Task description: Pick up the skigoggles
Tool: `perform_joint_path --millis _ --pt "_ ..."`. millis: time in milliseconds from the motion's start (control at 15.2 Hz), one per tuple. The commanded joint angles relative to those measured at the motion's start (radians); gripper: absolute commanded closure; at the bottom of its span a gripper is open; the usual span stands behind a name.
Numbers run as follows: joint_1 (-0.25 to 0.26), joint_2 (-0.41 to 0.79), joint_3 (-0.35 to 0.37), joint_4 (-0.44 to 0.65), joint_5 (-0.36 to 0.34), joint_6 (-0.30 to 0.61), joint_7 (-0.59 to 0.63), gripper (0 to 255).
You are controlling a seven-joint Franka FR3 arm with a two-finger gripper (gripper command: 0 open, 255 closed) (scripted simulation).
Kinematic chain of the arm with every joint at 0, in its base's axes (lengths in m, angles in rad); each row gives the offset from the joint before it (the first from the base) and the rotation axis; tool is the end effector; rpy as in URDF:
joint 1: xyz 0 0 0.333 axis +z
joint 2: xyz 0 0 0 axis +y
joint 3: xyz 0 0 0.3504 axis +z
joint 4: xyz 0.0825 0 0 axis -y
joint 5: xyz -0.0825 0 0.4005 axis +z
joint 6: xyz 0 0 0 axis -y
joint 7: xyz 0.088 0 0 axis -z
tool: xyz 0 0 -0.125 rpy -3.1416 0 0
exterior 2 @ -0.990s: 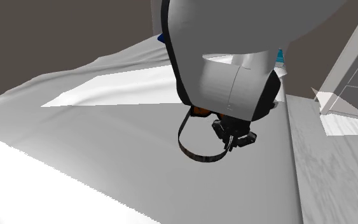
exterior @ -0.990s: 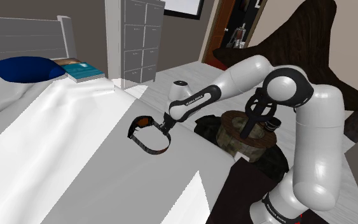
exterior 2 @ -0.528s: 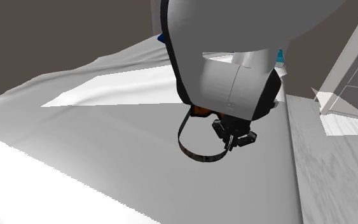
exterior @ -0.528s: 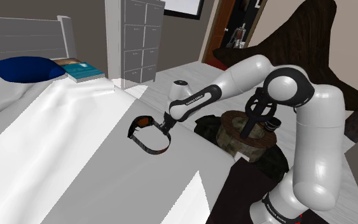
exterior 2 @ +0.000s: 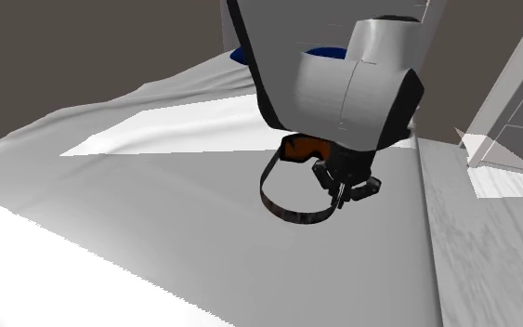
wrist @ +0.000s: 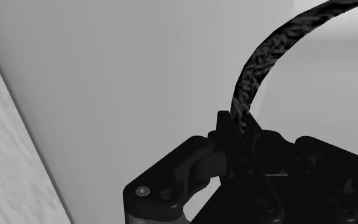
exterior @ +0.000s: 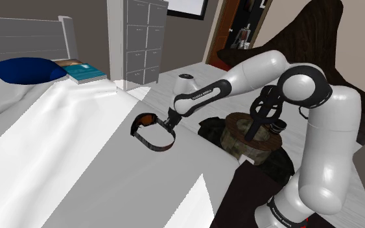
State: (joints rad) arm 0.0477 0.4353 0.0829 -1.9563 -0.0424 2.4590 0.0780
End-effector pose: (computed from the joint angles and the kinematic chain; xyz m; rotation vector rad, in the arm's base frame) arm 0.6471 0.0820 0.2612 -3.1236 -0.1182 -0.1066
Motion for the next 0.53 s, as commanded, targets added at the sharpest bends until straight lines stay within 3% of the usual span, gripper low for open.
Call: perform_joint_path --millis 0,462 --pt "-0.001 -0.019 0.001 0.002 0.002 -0.021 -0.001 255" --pt "-0.003 -0.064 0.005 0.013 0.008 -0.076 -0.005 255"
